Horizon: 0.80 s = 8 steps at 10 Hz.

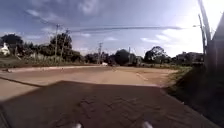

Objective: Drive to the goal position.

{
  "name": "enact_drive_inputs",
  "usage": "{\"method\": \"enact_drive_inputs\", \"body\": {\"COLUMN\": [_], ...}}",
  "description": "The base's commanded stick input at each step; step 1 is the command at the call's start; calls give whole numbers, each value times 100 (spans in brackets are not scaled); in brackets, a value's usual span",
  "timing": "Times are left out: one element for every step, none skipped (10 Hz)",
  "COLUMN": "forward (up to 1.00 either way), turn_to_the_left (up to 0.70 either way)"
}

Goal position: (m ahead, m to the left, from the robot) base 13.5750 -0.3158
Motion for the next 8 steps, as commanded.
{"method": "enact_drive_inputs", "body": {"forward": [0, 4, 40, 70, 70, 70, 70, 70], "turn_to_the_left": [0, 0, 0, 0, 0, 0, 0, -16]}}
